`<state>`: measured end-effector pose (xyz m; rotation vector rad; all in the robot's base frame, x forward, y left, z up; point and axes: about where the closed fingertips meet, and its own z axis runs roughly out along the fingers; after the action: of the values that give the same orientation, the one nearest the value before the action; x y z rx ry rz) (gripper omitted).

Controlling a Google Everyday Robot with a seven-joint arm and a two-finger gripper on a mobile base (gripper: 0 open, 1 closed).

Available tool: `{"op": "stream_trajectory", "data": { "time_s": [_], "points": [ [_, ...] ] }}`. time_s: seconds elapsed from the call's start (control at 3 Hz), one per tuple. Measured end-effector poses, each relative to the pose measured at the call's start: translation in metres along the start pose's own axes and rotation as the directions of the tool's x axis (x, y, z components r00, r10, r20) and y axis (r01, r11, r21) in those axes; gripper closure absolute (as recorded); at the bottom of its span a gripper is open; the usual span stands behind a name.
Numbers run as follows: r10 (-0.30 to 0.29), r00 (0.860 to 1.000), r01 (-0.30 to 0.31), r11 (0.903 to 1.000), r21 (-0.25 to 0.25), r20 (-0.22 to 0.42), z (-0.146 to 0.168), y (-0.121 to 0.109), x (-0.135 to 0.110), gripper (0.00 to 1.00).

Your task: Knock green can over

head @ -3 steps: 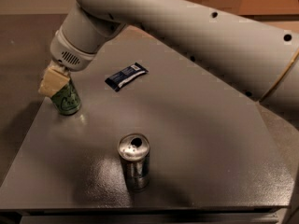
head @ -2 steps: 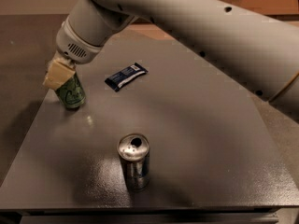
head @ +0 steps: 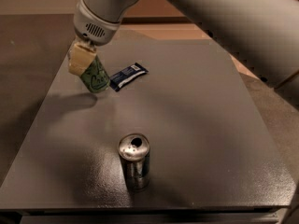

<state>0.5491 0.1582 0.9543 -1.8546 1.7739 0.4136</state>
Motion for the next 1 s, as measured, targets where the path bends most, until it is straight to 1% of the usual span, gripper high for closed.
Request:
{"op": "stream_trajectory", "data": {
  "time_s": [0.33, 0.67, 1.0],
  "points": [
    [-0.013, 0.990, 0.012, 0.9999, -0.004, -0.139, -0.012, -0.008, 0.040, 1.00],
    [-0.009, 0.967, 0.006, 0.9999, -0.014, -0.254, -0.023, -0.014, 0.078, 1.00],
    [-0.004, 0.936, -0.001, 0.9999, -0.014, -0.351, -0.035, -0.023, 0.110, 1.00]
  ]
}}
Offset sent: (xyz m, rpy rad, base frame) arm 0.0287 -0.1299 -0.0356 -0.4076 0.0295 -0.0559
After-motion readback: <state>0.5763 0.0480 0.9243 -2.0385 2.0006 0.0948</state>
